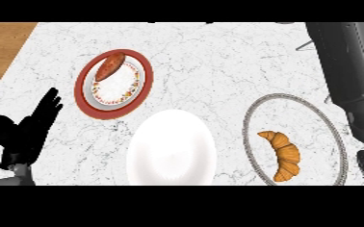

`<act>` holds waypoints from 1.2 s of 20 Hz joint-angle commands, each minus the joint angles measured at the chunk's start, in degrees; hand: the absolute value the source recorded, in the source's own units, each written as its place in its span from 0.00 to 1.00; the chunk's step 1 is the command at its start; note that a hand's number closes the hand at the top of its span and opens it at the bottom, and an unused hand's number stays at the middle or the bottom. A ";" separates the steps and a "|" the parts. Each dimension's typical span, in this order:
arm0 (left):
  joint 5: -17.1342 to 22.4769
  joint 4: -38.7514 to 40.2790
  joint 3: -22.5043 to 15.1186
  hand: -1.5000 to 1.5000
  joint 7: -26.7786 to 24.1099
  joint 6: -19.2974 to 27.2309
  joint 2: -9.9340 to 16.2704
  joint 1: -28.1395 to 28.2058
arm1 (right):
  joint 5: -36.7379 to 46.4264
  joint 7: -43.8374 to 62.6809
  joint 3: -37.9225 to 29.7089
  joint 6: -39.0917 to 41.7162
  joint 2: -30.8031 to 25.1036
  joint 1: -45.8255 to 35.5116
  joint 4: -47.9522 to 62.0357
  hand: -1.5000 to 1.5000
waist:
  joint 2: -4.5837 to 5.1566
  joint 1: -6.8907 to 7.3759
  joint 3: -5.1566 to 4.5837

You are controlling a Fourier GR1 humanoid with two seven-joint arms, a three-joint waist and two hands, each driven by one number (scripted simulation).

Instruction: Pick the pear from the placemat and place it in the tiered shelf

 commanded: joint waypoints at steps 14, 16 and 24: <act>-0.11 -1.73 0.25 0.50 -0.81 -0.82 -0.47 2.48 | 13.27 9.16 -7.58 14.34 -7.24 -13.56 12.16 1.00 | 0.25 0.55 0.01; -0.95 1.91 0.57 0.50 -2.63 0.10 -1.17 0.62 | 12.45 6.13 -9.35 13.92 -9.05 -12.05 11.12 1.00 | 0.23 -0.49 0.02; -0.90 -0.80 -0.16 0.50 -2.09 -1.81 -0.70 1.91 | 16.36 2.13 -12.23 14.06 -14.38 -12.04 17.44 1.00 | 0.49 0.48 0.04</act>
